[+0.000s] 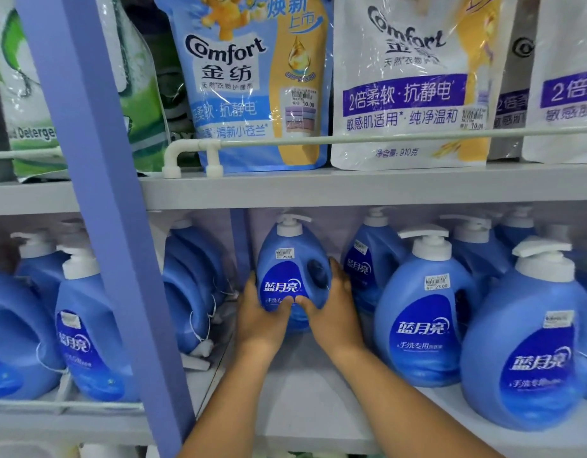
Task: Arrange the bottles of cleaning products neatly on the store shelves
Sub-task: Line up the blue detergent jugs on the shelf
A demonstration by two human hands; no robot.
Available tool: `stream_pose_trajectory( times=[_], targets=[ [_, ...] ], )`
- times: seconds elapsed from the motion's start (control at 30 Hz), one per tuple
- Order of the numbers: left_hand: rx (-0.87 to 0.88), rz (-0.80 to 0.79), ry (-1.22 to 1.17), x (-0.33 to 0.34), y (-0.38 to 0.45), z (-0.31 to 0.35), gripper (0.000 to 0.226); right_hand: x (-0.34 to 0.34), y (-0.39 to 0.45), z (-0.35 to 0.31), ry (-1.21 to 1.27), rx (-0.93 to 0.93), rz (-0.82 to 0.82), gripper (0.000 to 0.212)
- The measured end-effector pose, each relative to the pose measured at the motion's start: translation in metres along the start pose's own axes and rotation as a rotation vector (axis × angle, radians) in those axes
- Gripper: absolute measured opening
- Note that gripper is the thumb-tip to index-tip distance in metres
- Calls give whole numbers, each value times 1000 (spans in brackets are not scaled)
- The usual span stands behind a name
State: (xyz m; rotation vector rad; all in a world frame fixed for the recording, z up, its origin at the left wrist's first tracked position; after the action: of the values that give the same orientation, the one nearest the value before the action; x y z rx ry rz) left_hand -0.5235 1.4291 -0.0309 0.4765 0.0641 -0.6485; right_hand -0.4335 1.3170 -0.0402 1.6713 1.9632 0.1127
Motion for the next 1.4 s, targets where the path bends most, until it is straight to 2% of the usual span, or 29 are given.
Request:
stream_pose_trajectory(
  times=[0.17, 0.3, 0.4, 0.47, 0.5, 0.53, 0.57, 0.6, 0.63, 0.67, 0.7, 0.8, 0.97, 1.03, 1.1, 1.13, 1.17, 1.23, 1.33, 1.4],
  targets=[
    [11, 66, 11, 5, 7, -21, 48, 8, 7, 13, 12, -43, -64, 88],
    [-9, 60, 19, 5, 12, -29, 52, -6, -13, -13, -72, -3, -117, 81],
    [-15, 126, 121, 3, 0, -14, 69, -71, -62, -52, 12, -154, 44, 53],
    [128, 253, 151, 2, -22, 14, 64, -129, -85, -72, 41, -286, 271, 38],
    [212, 219, 79, 5, -35, 29, 57, -153, -86, -74, 4, -310, 375, 36],
    [221, 62, -42, 13, -48, 42, 53, -170, -80, -74, -43, -283, 439, 38],
    [178, -175, -162, 26, -62, 55, 58, -179, -69, -70, -82, -221, 454, 43],
    [116, -409, -234, 40, -74, 65, 69, -183, -58, -66, -98, -148, 430, 50],
    [95, -568, -247, 55, -85, 72, 83, -180, -48, -63, -91, -70, 380, 56],
    [106, -625, -214, 67, -92, 74, 91, -175, -42, -60, -90, -3, 331, 61],
    [131, -607, -200, 76, -96, 74, 90, -169, -38, -56, -108, 17, 314, 66],
    [177, -472, -291, 73, -97, 69, 67, -161, -44, -53, -228, -58, 321, 76],
    [144, -306, -296, 17, -80, 42, 61, -150, -75, -54, -65, -122, 34, 68],
    [99, -272, -313, -8, -69, 28, 63, -165, -99, -62, -50, -210, 122, 53],
    [72, -255, -322, -22, -59, 16, 67, -198, -120, -69, -101, -355, 377, 40],
    [70, -233, -314, -26, -56, 12, 68, -217, -127, -69, -134, -383, 488, 41],
    [79, -202, -290, -27, -55, 8, 68, -236, -128, -65, -180, -360, 550, 47],
    [111, -146, -246, -27, -52, 2, 66, -266, -119, -44, -236, -187, 533, 70],
    [77, -65, -258, -26, -43, -10, 61, -291, -111, -16, -166, 134, 249, 102],
    [34, -1, -244, -25, -38, -19, 58, -299, -105, 5, -175, 162, 108, 103]
  ],
)
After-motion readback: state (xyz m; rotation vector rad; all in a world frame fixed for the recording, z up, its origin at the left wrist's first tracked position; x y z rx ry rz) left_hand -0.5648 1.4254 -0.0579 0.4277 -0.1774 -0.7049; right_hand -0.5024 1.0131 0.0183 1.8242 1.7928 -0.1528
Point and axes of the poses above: each hand's wrist, its own y-axis towards the middle knuckle, its own x-axis out of the palm, z = x × y, the point moved 2 cm from there along y, towards the middle knuckle, and after that the axes turned 5 degrees about x, right-handed, at the moved point
